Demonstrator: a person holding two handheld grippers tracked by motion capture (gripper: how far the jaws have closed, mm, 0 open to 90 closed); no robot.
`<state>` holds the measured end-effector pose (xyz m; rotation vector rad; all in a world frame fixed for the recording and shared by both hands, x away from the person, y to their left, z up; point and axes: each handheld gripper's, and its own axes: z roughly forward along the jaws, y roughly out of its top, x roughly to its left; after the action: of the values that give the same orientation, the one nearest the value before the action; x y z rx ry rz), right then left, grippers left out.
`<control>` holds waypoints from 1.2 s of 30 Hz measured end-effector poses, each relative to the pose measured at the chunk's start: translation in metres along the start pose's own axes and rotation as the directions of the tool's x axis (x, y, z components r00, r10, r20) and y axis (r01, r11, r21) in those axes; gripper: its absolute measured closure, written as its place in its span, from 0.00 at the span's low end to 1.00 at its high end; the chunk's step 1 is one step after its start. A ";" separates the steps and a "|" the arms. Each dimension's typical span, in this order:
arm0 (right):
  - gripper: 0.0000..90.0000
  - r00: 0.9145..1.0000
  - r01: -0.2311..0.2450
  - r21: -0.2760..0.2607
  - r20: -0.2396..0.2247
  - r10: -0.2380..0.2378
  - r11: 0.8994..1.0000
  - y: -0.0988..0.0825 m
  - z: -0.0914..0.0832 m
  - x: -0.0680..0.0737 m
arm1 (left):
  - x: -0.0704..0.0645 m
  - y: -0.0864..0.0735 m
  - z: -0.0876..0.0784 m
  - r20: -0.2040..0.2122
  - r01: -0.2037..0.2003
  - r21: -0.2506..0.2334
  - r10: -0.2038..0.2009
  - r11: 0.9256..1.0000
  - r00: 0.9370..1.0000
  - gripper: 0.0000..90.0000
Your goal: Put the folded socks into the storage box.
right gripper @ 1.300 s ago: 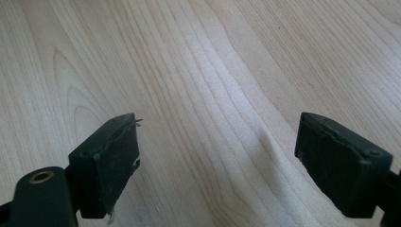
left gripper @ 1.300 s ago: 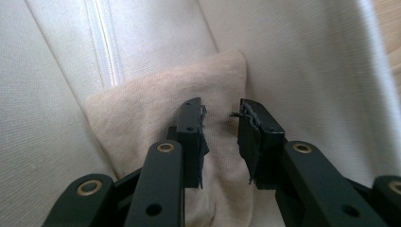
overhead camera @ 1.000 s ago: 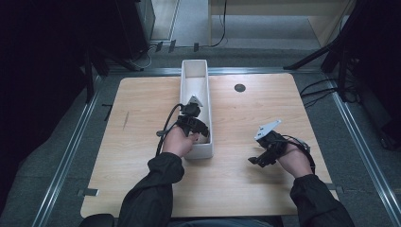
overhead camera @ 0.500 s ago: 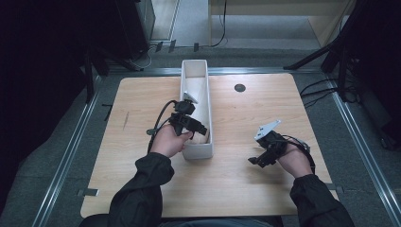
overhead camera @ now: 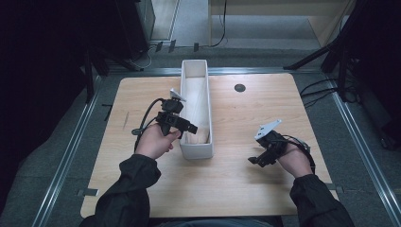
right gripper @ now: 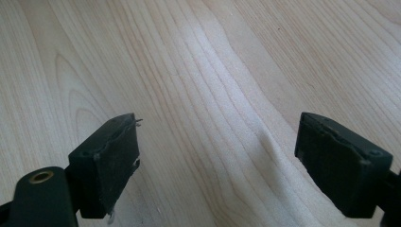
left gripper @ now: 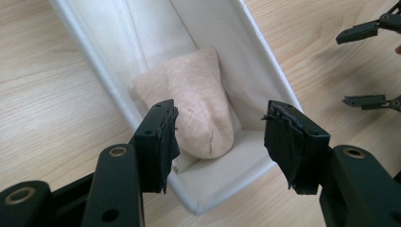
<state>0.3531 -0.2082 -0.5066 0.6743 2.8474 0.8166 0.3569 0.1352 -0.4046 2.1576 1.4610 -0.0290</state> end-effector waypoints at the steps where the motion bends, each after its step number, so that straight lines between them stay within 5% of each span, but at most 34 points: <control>1: 0.16 1.000 -0.001 0.000 0.000 0.001 1.000 0.000 0.000 0.000 | 0.002 -0.001 -0.002 0.001 -0.002 0.002 0.002 1.000 1.000 0.48; 10: 0.16 1.000 -0.007 -0.003 -0.001 0.007 1.000 0.000 0.000 0.000 | 0.024 -0.014 -0.020 0.029 0.009 -0.034 -0.008 0.999 1.000 0.47; 17: 0.16 1.000 -0.013 -0.012 0.001 0.013 1.000 0.000 -0.001 -0.001 | 0.041 -0.029 -0.024 0.006 0.032 -0.049 -0.032 0.998 0.999 0.46; 36: 0.16 0.999 -0.039 -0.045 -0.006 0.039 0.998 0.001 -0.002 -0.004 | 0.083 -0.065 -0.009 0.011 0.031 -0.077 -0.031 0.997 0.999 0.46</control>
<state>0.3569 -0.2103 -0.5044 0.7248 2.8191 0.8874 0.3323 0.2286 -0.4494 2.0702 1.4663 0.0061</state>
